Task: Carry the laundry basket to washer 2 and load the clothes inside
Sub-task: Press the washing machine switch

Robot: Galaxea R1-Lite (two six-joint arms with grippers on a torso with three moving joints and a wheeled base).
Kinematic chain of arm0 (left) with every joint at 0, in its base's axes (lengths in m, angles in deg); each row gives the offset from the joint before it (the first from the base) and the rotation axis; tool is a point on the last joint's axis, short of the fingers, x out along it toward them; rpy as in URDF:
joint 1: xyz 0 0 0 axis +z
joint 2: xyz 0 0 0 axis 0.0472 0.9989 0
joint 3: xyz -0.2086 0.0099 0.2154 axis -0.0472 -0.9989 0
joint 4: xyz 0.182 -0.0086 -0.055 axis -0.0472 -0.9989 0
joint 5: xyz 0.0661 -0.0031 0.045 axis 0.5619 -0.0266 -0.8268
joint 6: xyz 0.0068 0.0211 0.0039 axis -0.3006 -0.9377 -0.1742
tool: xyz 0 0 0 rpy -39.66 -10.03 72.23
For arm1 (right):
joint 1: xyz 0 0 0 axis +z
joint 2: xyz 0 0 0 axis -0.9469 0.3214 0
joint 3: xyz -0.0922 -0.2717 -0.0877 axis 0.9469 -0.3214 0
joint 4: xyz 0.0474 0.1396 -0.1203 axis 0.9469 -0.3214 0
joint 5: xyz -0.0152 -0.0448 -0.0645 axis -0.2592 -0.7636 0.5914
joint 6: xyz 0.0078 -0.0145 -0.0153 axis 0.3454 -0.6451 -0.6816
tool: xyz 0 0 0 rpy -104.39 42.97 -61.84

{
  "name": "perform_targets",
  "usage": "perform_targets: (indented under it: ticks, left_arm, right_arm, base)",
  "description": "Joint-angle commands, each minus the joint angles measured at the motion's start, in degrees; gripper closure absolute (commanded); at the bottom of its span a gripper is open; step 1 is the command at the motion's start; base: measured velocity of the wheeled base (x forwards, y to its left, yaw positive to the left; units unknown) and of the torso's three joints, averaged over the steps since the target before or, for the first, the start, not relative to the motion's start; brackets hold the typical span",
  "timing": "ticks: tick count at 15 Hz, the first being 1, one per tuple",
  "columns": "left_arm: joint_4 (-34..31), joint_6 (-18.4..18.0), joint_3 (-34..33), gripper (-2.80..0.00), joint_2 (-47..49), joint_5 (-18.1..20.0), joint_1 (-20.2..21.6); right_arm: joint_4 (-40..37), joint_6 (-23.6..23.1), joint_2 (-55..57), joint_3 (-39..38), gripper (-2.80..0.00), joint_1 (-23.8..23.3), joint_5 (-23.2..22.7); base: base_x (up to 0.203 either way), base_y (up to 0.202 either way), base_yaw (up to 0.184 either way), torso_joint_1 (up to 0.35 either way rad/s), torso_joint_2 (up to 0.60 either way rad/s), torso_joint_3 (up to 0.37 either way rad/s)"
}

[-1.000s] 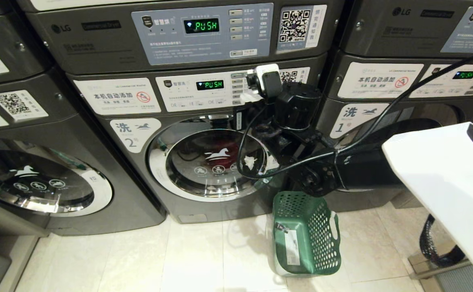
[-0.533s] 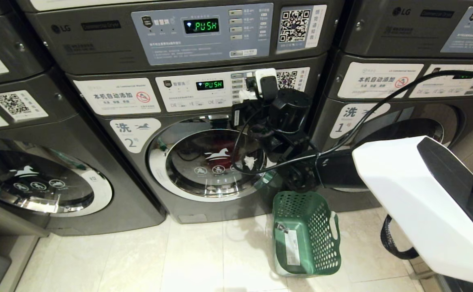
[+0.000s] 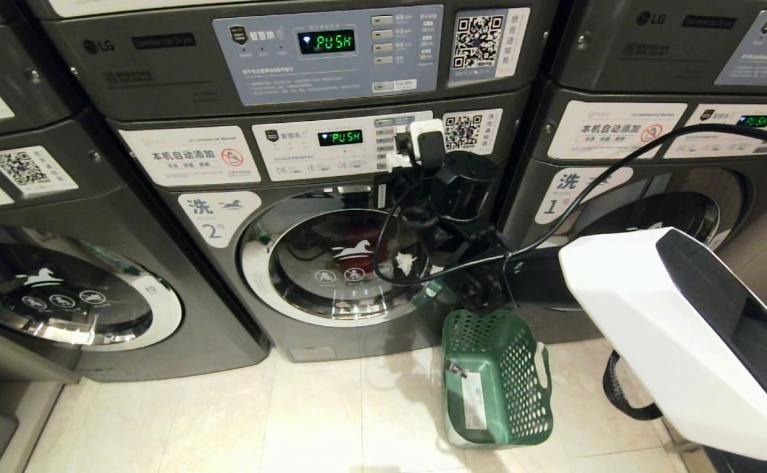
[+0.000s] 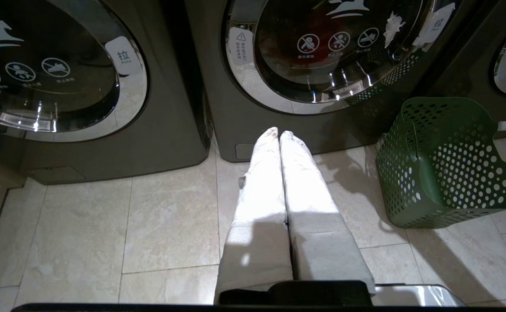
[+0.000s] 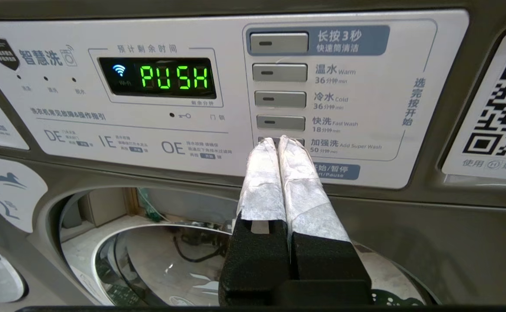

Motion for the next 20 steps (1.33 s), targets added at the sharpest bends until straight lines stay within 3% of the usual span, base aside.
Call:
perform_targets:
  ticks: [1,20]
  left_arm:
    - [-0.1,-0.02,-0.09,0.0,0.0,0.0,-0.07]
    - [0.08,0.68,-0.09,0.0,0.0,0.0,-0.07]
  right_arm:
    - [-0.06,-0.24,-1.67,0.01,0.0,0.12,0.17]
    - [0.0,-0.51,-3.64,-0.17,0.0,-0.23,0.96]
  base:
    - [0.0,0.0,0.0,0.0,0.0,0.0]
    - [0.0,0.004,0.0,0.0,0.0,0.0]
